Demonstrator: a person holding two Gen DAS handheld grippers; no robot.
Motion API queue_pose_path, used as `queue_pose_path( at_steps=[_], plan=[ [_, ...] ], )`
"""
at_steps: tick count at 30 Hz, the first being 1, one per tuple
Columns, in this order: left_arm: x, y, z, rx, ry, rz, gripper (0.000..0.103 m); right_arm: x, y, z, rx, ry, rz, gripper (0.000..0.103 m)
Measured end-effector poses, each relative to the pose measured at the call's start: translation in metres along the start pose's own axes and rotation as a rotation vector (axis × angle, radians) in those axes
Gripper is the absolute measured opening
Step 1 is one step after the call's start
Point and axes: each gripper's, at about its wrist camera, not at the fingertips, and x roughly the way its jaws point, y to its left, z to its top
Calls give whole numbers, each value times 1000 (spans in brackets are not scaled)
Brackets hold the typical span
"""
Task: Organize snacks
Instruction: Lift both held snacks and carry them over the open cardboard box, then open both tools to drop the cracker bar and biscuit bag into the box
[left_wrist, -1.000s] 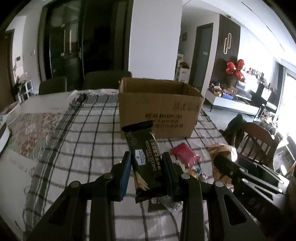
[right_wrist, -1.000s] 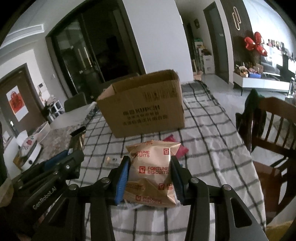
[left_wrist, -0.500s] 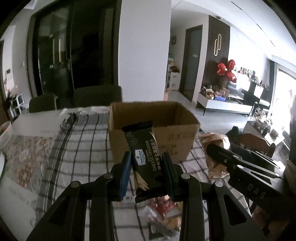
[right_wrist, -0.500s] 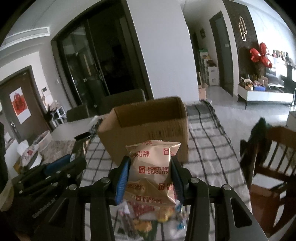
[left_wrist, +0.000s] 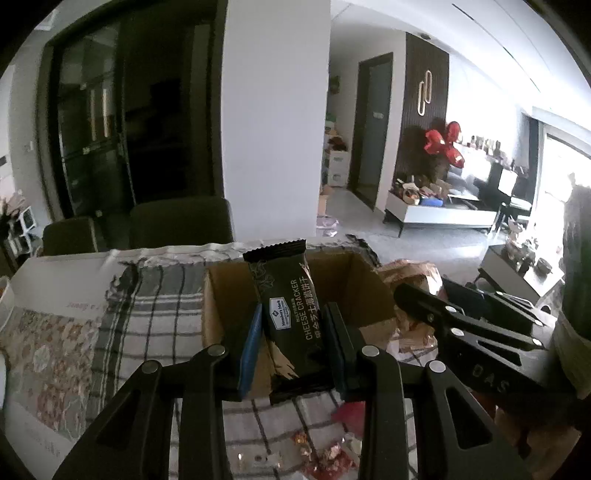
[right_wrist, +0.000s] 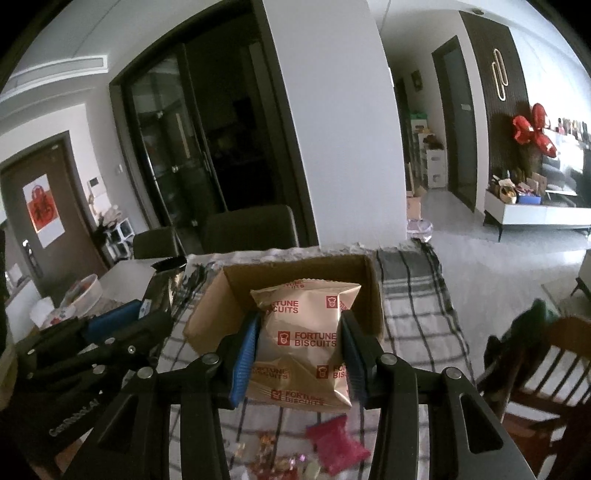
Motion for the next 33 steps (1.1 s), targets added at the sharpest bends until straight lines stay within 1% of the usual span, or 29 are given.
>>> queue_pose_path(
  at_steps=[6,8,15,16,17,19,21,22,25,26,33],
  plan=[
    [36,11,17,2,37,-21,33,24,-8,23,-7,5,-2,44],
    [52,15,21,-2,63,-22,33,36,-10,28,-11,11,-2,44],
    [93,23,27,3,124,-29,34,77,-14,36,-26,61,0,44],
    [97,24,27,0,129,-25,35,82,-15,36,-21,69,1,44],
    [101,25,28,-2,136,-25,44,87,-17,36,-19,75,2,44],
    [103,25,27,-5,136,-19,51,93,-19,36,-15,87,-14,47],
    [102,25,26,3,132,-12,54,97,-23,37,-9,96,-19,54],
    [102,25,26,3,132,-11,59,97,-23,38,-8,97,-24,55],
    [96,27,25,-7,123,4,63,93,-23,37,-17,90,-37,56],
    [93,28,24,-9,118,9,66,89,-22,36,-21,86,-36,56],
    [55,29,12,-10,76,61,72,63,-12,27,-46,66,-36,56]
  ],
)
